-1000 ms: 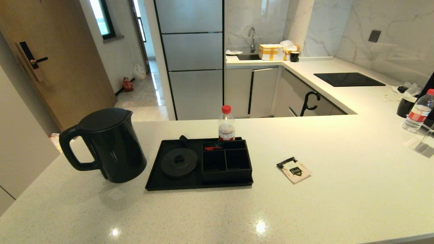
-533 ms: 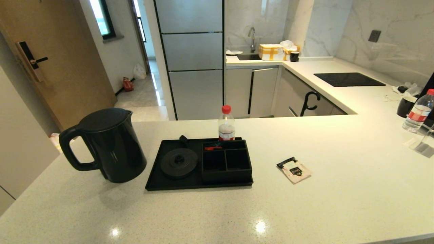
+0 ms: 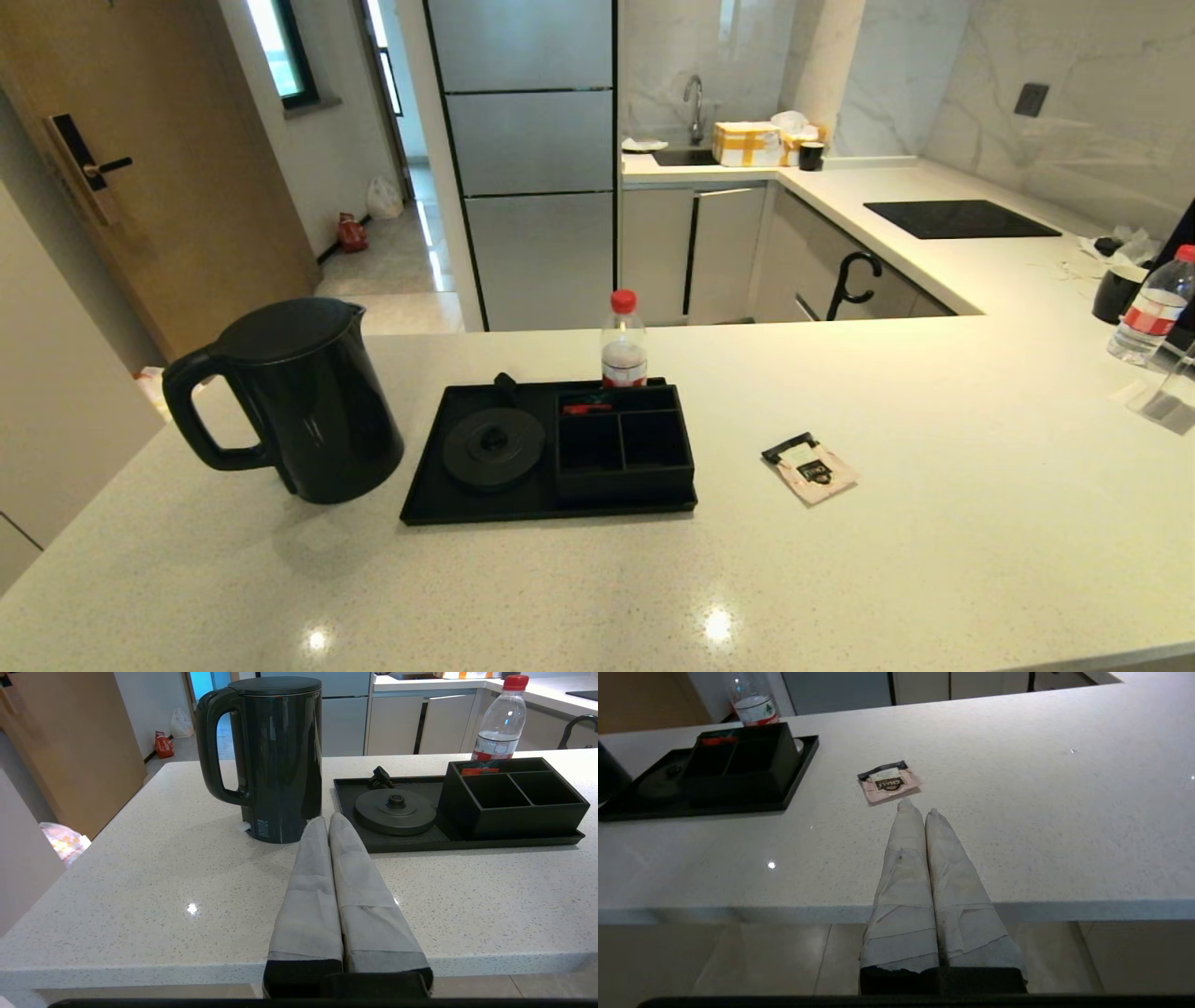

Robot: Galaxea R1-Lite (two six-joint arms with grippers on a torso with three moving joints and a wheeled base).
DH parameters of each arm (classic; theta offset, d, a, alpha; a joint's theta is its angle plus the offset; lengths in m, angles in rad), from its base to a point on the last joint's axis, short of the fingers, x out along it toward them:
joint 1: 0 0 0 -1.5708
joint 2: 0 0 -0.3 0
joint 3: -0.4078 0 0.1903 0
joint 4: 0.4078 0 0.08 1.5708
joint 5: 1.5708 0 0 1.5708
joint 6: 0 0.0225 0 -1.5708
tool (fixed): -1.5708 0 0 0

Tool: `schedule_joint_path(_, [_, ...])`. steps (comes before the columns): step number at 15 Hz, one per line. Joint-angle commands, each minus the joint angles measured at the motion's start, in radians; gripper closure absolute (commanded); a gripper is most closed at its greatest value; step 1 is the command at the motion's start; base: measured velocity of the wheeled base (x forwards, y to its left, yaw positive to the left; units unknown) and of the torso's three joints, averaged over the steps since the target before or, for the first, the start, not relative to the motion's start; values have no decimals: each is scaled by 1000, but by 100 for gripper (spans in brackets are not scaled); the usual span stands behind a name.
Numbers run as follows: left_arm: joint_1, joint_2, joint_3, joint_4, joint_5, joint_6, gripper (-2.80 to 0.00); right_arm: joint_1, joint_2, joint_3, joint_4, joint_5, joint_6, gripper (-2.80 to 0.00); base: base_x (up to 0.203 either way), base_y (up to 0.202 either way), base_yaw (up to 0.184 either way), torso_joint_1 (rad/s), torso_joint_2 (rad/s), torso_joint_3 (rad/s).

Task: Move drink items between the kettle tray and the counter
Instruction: Return the kettle to its original position

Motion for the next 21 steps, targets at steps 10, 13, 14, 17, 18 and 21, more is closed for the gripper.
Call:
schedule_joint_path(10, [0,0,40,-1,0,0,0,-1,-24,5,-11,21,-115,0,0,0,0,0,0,0])
schedule_joint_path(13, [0,1,40,-1,0,0,0,-1,-24,6,-10,13,-200,0,0,0,0,0,0,0])
schedule_joint_path(14, [0,1,40,-1,0,0,0,-1,-24,6,-6,3,-254,0,0,0,0,0,0,0])
schedule_joint_path(17, [0,0,40,-1,0,0,0,-1,-24,2,24,-37,-205,0,0,0,0,0,0,0])
schedule_joint_path(18, [0,0,40,-1,0,0,0,-1,-24,-1,42,-59,-179,0,0,0,0,0,0,0])
schedule_joint_path(21, [0,1,40,-1,0,0,0,-1,-24,-1,76,-79,-123,0,0,0,0,0,0,0])
